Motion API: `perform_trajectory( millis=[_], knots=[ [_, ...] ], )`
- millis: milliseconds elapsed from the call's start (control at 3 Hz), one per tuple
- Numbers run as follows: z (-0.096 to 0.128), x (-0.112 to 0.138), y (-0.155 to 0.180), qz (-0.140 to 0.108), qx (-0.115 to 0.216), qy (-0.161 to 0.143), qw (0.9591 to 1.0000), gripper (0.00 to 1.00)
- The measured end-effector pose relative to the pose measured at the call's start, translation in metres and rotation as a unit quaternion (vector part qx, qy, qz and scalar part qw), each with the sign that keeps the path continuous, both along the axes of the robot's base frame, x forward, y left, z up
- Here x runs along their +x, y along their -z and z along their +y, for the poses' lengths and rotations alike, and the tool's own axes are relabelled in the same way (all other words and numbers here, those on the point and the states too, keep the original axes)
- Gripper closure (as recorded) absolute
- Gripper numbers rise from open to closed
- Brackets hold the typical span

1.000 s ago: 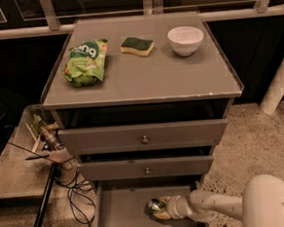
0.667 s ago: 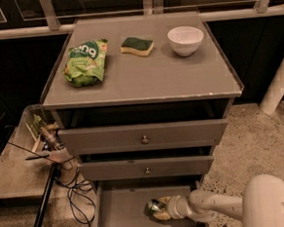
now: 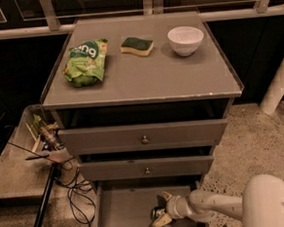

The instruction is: Place green can into bottom drawer

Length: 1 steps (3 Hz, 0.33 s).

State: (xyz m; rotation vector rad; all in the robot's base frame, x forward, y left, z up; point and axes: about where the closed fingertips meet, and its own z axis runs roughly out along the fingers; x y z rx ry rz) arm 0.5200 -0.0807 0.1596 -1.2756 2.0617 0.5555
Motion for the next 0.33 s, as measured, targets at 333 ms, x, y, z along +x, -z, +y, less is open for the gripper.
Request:
perform_trajectory(
  millis=[333],
  knots=[
    [0.0, 0.0, 0.0, 0.0, 0.0, 0.0, 1.0, 0.0]
  ],
)
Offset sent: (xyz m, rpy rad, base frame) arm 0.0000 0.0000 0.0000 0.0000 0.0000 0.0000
